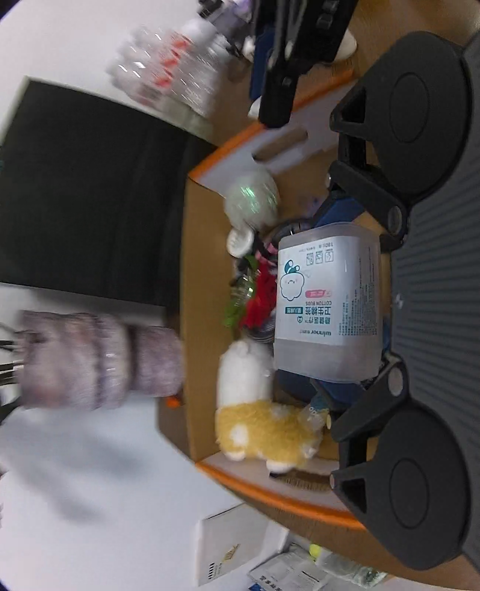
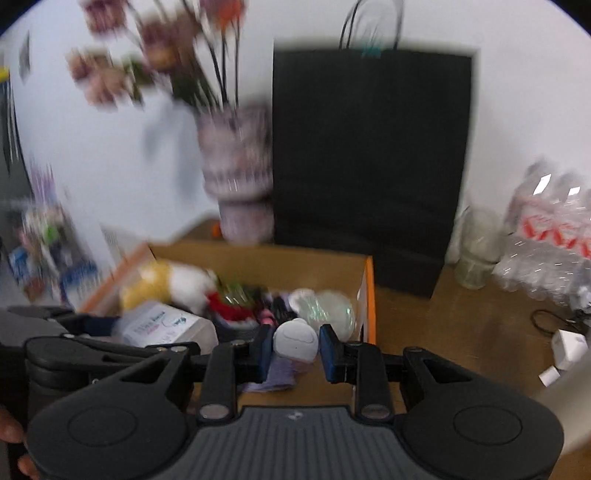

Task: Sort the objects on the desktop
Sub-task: 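Release the tub into the box with the left tool while the right releases the earbud case, then withdraw both tools from the box back over the table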

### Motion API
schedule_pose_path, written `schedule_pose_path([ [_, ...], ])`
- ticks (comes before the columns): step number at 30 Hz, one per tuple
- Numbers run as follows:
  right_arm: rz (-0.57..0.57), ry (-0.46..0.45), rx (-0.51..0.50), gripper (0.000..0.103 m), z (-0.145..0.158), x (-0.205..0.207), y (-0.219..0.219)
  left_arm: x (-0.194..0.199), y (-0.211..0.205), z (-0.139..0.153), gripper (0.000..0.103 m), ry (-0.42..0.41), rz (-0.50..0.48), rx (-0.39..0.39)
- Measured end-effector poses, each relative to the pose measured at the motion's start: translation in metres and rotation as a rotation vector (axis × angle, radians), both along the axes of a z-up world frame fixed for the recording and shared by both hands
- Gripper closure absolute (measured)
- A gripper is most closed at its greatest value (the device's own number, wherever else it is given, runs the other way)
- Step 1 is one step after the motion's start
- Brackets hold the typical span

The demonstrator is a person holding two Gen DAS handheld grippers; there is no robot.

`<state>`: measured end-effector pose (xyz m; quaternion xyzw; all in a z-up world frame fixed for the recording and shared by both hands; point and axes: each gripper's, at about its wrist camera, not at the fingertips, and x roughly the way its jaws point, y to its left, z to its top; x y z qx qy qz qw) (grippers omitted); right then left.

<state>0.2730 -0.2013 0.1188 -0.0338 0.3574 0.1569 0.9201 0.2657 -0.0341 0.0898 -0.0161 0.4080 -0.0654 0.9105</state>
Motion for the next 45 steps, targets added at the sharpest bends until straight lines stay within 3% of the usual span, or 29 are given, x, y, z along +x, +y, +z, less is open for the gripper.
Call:
schedule_pose_path([
  [2,0.013,0.071,-0.054,0.077,-0.016,0.03,0.008,0.008,-0.009,-0.006,0.02,-0.015,-0.019,0.039],
  [6,-0.022,0.169,-0.143,0.077,-0.049,0.074,0.017,0.021,-0.017,-0.014,0.019,-0.022,-0.006,0.044],
  [9,-0.029,0.22,-0.137,0.077,-0.062,0.09,0.013,0.03,-0.018,-0.022,0.012,0.031,-0.028,-0.034],
  [11,-0.025,0.206,-0.129,0.066,-0.06,0.091,0.011,0.032,-0.017,-0.025,0.009,0.063,-0.04,-0.097],
  [15,-0.022,0.172,-0.119,0.044,-0.047,0.082,0.009,0.029,-0.011,-0.014,0.008,0.023,-0.022,-0.079],
  [19,-0.034,0.163,-0.094,0.04,-0.029,0.074,0.004,0.016,0.004,0.008,0.003,-0.004,-0.016,-0.083],
  [24,-0.03,0.129,-0.12,0.028,0.0,0.051,0.006,-0.001,0.021,0.032,0.0,-0.01,0.04,-0.037],
  [31,0.002,0.098,-0.109,0.021,0.027,0.004,0.014,-0.037,0.039,0.051,0.0,-0.046,0.13,0.077],
  [35,0.009,0.075,-0.088,0.019,0.029,-0.028,0.019,-0.065,0.044,0.056,0.0,-0.066,0.131,0.091],
  [37,-0.001,0.045,-0.071,0.019,0.028,-0.046,0.02,-0.086,0.046,0.061,0.0,-0.129,0.151,0.095],
  [41,0.002,-0.165,0.057,0.015,0.025,-0.103,0.007,-0.148,0.049,0.062,0.0,-0.394,0.145,0.063],
  [43,-0.007,-0.249,0.129,0.014,0.019,-0.13,0.0,-0.17,0.047,0.056,0.0,-0.421,0.115,0.043],
  [45,-0.026,-0.287,0.163,0.014,0.013,-0.15,-0.005,-0.184,0.046,0.051,0.0,-0.397,0.104,0.029],
])
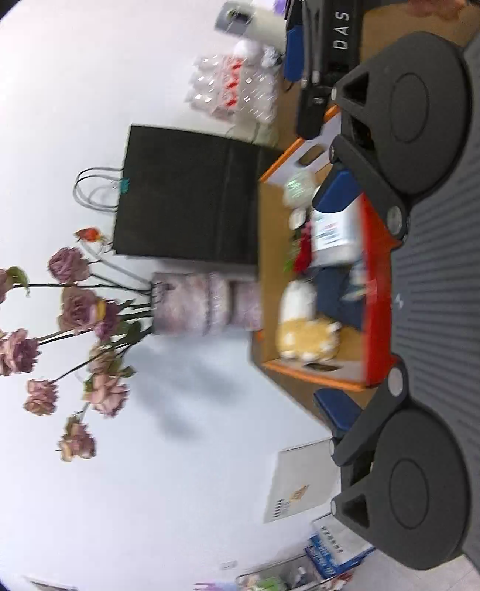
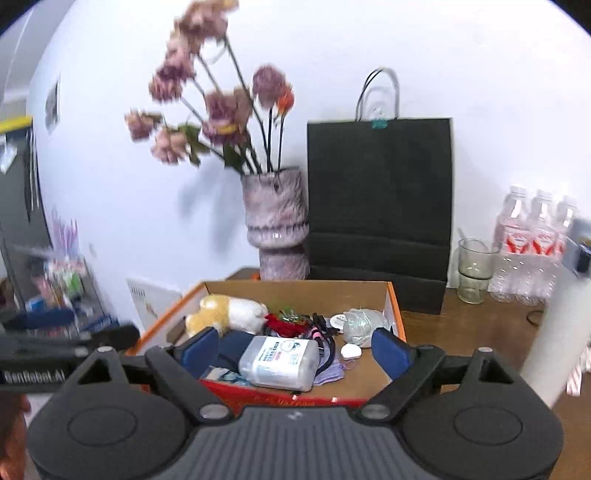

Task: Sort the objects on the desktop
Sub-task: 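Withdraw both tools from the box back over the table, then grasp the yellow block with the left tool while the right grasps the cream cube charger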

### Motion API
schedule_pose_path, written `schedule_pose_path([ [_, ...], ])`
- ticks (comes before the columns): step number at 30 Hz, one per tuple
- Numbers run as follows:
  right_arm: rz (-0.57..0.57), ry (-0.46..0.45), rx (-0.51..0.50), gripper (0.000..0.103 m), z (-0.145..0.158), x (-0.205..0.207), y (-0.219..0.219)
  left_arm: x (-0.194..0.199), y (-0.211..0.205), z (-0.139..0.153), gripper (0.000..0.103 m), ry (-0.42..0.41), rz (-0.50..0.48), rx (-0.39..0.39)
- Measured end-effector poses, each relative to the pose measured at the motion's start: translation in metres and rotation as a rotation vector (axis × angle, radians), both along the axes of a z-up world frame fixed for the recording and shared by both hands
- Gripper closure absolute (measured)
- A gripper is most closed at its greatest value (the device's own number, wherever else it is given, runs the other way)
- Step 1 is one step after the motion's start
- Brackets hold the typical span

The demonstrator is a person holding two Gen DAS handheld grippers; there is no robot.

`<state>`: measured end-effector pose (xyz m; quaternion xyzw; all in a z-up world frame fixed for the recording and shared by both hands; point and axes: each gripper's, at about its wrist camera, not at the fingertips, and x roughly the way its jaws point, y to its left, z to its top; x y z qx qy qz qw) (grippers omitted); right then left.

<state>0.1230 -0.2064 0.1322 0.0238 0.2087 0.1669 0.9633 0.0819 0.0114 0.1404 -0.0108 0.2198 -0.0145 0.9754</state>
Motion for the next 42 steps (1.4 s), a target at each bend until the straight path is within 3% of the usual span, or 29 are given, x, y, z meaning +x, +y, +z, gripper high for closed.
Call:
schedule_pose_path([
  [11,-0.037,0.001,0.069,0.011,-0.044,-0.104,-0.017,-0.098,-0.001,-0.037,0.0,0.011,-0.037,0.02],
  [15,-0.05,0.06,0.04,0.011,-0.068,-0.144,-0.024,-0.134,0.001,-0.062,0.0,0.047,-0.06,-0.002],
  [20,-0.078,0.078,-0.032,0.009,-0.09,-0.174,-0.028,-0.146,0.001,-0.083,0.0,0.106,-0.021,-0.045],
  [25,-0.112,0.051,-0.02,0.002,-0.094,-0.188,-0.04,-0.152,-0.006,-0.087,0.0,0.121,-0.063,-0.057],
  [30,-0.098,0.025,-0.077,0.0,-0.096,-0.181,-0.035,-0.14,-0.015,-0.096,0.0,0.162,-0.075,-0.039],
  [33,-0.118,0.035,-0.093,0.0,-0.096,-0.161,-0.035,-0.122,-0.022,-0.094,0.0,0.141,-0.092,-0.017],
  [36,-0.147,0.065,-0.002,0.0,-0.091,-0.132,-0.05,-0.091,-0.032,-0.089,0.0,0.11,-0.135,0.019],
  [39,-0.166,0.102,0.1,0.0,-0.088,-0.095,-0.068,-0.045,-0.043,-0.086,0.001,0.152,-0.207,0.027],
  [42,-0.247,0.129,0.089,0.003,-0.09,-0.054,-0.073,0.005,-0.059,-0.092,0.005,0.206,-0.286,0.014],
])
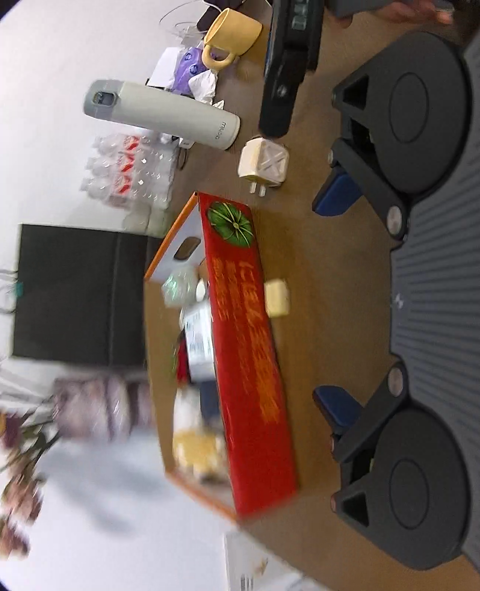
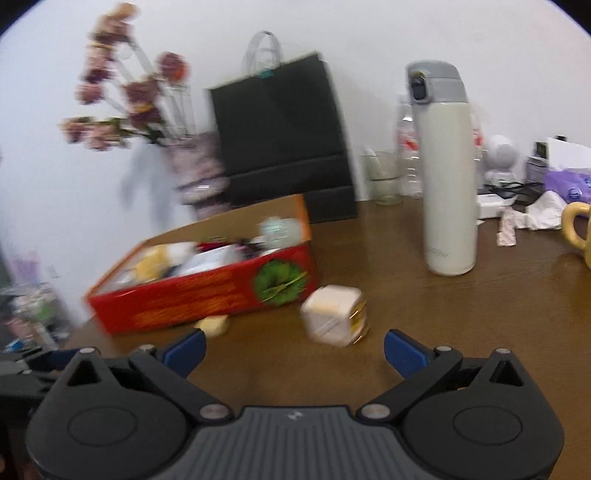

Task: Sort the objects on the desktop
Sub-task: 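Grasp the yellow block with the left tool while the right grasps the cream cube charger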

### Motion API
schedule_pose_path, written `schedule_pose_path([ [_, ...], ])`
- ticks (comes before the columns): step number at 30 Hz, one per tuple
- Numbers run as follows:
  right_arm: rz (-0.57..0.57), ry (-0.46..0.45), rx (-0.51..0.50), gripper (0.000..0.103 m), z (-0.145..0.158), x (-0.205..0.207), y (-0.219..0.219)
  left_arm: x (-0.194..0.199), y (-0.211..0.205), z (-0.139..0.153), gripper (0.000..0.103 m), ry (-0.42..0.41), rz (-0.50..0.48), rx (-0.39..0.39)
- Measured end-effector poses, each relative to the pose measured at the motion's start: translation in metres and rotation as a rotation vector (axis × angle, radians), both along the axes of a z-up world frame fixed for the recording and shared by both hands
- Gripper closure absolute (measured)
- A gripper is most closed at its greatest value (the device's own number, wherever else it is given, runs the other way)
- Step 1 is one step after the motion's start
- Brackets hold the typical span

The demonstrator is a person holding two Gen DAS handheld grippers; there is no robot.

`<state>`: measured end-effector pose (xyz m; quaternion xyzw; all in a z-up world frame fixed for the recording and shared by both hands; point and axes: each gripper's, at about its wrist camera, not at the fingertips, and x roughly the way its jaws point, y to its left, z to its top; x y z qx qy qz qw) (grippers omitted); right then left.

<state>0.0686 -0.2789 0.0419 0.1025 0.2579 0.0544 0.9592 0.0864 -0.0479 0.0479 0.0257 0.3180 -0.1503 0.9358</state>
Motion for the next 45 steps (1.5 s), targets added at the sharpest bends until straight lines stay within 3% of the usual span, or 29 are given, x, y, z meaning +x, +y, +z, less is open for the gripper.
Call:
schedule_pose_path([
  [3,-0.064,0.022,-0.114,0.01,-0.01,0.033,0.009,0.04,-0.014,-0.012,0.022,0.041,0.03,0.06],
  [6,-0.042,0.04,-0.082,0.016,-0.017,0.051,0.011,0.06,-0.023,-0.019,0.02,0.038,0.0,0.063],
  [8,-0.045,0.035,-0.114,0.02,-0.019,0.058,0.016,0.066,-0.027,-0.021,0.019,0.012,-0.018,0.063],
  [12,-0.052,0.06,-0.143,0.037,-0.028,0.067,0.018,0.075,-0.036,-0.028,0.024,0.025,-0.031,0.053],
  [14,-0.035,0.092,-0.146,0.049,-0.033,0.069,0.018,0.074,-0.041,-0.033,0.037,0.02,-0.03,0.065],
  [15,-0.032,0.097,-0.151,0.052,-0.037,0.068,0.018,0.074,-0.042,-0.035,0.047,0.015,-0.018,0.072],
  [16,-0.029,0.087,-0.168,0.056,-0.038,0.066,0.021,0.072,-0.042,-0.035,0.066,-0.001,0.0,0.076],
  [17,-0.025,0.083,-0.181,0.056,-0.038,0.066,0.022,0.071,-0.042,-0.035,0.072,-0.009,0.008,0.074],
  [24,-0.016,0.063,-0.159,0.061,-0.036,0.059,0.02,0.055,-0.026,-0.029,0.073,0.017,0.063,-0.012],
  [31,0.076,0.007,-0.15,0.061,-0.025,0.036,0.036,-0.013,0.009,-0.003,0.073,-0.063,0.157,-0.065],
  [39,0.159,-0.046,-0.126,0.061,-0.008,-0.028,0.063,-0.089,0.052,0.011,0.073,-0.116,0.273,-0.033],
  [45,0.239,-0.112,-0.16,0.061,0.016,-0.083,0.083,-0.136,0.064,0.03,0.073,-0.186,0.287,-0.042],
])
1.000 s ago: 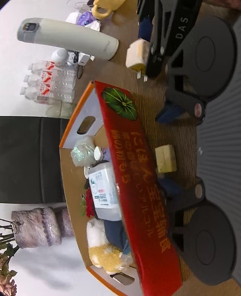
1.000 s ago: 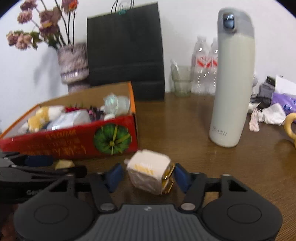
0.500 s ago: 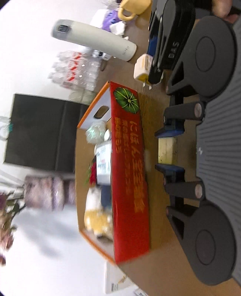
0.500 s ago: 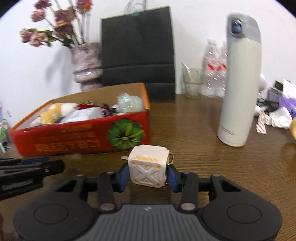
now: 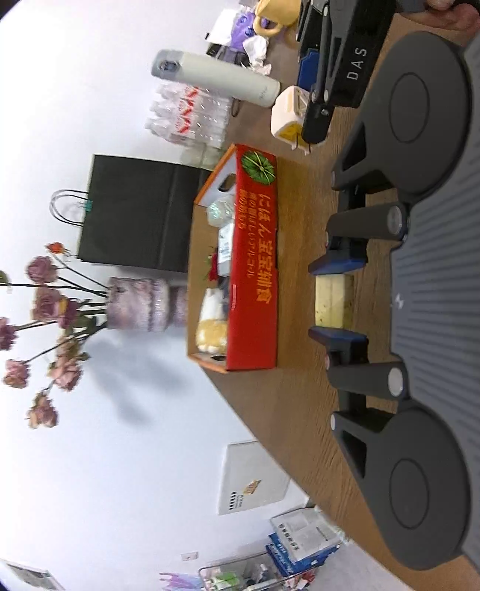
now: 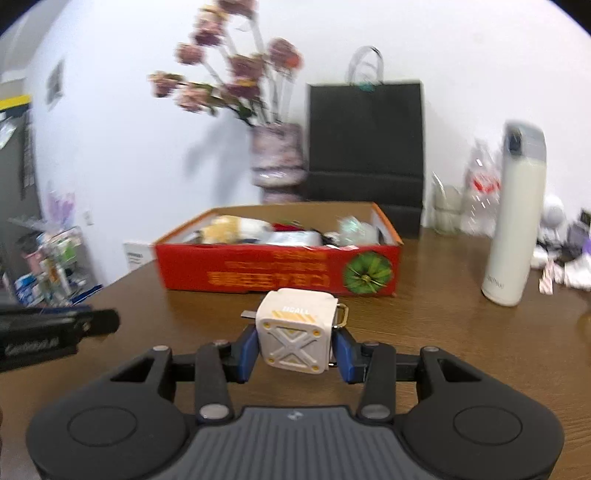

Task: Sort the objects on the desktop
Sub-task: 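Grasp the yellow block with the left tool while the right grasps the cream cube charger, then carry the yellow block with the left tool while the right carries the charger over the box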

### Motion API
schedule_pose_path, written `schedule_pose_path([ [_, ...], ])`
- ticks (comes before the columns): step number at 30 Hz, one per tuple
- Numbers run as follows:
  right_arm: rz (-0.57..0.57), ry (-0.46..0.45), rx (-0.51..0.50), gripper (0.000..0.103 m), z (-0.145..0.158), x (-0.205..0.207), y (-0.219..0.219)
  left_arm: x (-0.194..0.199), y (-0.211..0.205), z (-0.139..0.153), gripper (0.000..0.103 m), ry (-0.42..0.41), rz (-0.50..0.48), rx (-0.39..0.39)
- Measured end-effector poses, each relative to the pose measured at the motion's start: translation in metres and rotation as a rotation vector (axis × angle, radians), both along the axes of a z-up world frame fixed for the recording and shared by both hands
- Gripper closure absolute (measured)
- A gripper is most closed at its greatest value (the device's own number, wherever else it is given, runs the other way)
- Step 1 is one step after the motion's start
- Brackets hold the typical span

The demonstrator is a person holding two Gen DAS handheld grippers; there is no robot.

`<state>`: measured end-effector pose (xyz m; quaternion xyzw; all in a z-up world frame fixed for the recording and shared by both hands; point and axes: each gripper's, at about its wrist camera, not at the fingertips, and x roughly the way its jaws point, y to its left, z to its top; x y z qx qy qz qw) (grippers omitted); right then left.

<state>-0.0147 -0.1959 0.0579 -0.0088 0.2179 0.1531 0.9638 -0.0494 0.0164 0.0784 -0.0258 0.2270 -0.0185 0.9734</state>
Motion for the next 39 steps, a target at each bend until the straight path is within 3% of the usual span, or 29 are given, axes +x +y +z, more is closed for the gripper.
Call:
schedule_pose_path([
  [8,0.03,-0.103,-0.025,0.061,0.036,-0.057,0.005,-0.05,0.005,0.025,0.073,-0.112,0.009,0.0],
  [17,-0.021,-0.109,-0.02,0.061,0.037,-0.082,-0.019,-0.07,-0.006,0.021,0.073,-0.113,-0.016,-0.003],
  [24,-0.047,-0.104,-0.002,0.061,0.037,-0.052,-0.024,-0.05,-0.001,0.021,0.073,-0.121,0.005,-0.002],
  [39,-0.075,-0.113,0.048,0.061,0.078,0.095,-0.022,0.099,0.01,0.059,0.073,-0.16,0.042,-0.012],
])
